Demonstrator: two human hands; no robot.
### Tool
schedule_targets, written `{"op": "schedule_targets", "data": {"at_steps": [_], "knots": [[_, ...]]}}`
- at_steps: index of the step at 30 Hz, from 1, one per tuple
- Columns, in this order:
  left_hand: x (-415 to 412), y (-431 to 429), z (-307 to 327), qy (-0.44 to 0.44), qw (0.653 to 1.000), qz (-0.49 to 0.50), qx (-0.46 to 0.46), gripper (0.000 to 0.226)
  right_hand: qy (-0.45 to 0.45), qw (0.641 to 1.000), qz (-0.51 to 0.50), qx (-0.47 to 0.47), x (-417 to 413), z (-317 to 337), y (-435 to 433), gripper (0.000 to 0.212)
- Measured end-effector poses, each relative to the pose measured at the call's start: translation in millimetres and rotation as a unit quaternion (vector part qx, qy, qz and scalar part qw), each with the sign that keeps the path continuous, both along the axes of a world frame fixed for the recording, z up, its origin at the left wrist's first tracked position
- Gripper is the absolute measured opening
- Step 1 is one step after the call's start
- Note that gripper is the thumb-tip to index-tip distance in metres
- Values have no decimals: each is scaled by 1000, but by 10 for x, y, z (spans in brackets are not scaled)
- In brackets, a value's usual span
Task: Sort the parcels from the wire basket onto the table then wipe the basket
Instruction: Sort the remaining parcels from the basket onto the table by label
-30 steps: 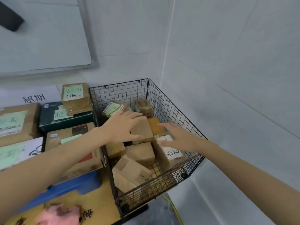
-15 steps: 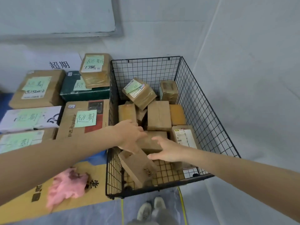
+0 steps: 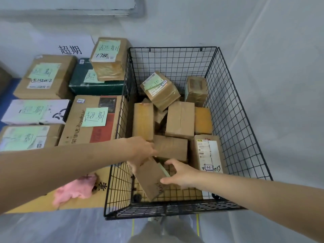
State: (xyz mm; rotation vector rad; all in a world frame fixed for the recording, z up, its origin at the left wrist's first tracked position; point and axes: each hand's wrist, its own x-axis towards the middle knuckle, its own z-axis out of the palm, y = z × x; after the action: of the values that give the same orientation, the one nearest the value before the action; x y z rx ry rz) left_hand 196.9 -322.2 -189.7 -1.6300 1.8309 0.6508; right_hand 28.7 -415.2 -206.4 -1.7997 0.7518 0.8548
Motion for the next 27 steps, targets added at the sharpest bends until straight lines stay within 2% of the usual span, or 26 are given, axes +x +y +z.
{"op": "schedule_targets", "data": {"at_steps": [9,16,21,27], "knots": [[-21,-33,-45,32,997,47,53,101,22,996,-72,44,49,-159,109,54],[-2,-59,13,70,995,62,46,95,48,975,-181,117,-18,-76,65,46],[118,-95,289,130,984,123,23,86,10,987,-144,73,20,309,-223,47],[272,-27,782,213,952,202,-83,72,-58,995,-80,13,46,919,-527,50]]}}
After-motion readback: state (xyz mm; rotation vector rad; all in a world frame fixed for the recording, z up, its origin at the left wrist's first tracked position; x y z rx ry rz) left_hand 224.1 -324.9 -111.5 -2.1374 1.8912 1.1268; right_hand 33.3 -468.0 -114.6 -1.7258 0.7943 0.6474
